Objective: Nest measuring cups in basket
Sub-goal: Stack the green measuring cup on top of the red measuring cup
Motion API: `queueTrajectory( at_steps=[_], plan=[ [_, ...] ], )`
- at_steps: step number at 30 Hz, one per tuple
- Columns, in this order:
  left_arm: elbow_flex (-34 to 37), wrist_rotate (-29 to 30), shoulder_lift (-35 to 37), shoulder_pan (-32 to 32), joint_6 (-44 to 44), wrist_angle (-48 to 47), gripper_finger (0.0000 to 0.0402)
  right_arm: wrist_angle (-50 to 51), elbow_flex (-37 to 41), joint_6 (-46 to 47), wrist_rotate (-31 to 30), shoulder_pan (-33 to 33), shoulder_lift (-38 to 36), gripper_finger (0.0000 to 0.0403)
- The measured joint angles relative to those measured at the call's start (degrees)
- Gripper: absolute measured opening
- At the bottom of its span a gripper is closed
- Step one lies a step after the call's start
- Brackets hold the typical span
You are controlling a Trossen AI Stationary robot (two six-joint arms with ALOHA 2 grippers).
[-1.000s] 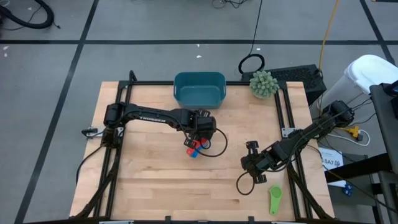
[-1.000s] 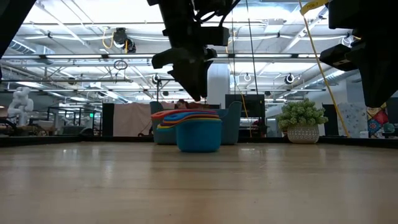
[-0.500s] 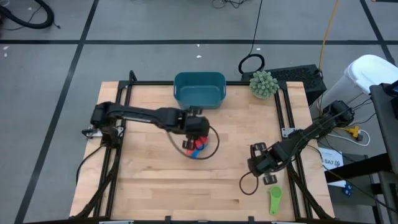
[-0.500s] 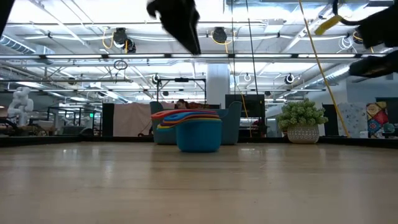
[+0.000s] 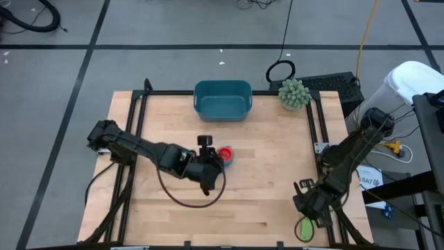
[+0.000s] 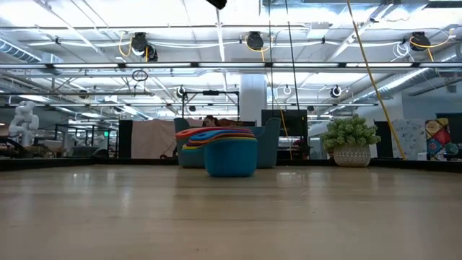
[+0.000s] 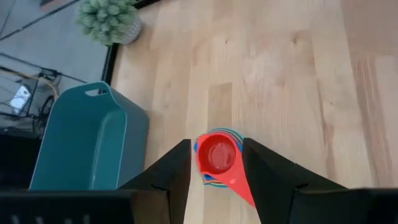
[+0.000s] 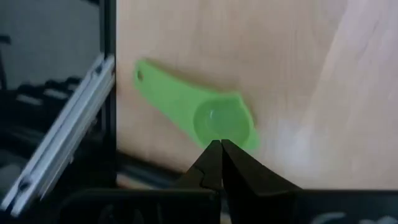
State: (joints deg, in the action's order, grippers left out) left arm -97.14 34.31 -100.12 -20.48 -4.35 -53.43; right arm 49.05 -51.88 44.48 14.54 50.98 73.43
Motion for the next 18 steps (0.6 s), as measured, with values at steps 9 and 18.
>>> queueTrajectory(
  at_steps=[9, 18],
  plan=[
    [0.0, 2.16, 0.0, -3.69, -2.64, -0.03, 0.0147, -2.48, -0.02, 2.35, -4.43, 4.32, 6.04, 0.0039],
    [0.02, 4.69, 0.0, -6.76, -4.21, -0.53, 0.0147, -2.59, -0.02, 3.07, -8.61, 4.26, 8.52, 0.0154]
  ],
)
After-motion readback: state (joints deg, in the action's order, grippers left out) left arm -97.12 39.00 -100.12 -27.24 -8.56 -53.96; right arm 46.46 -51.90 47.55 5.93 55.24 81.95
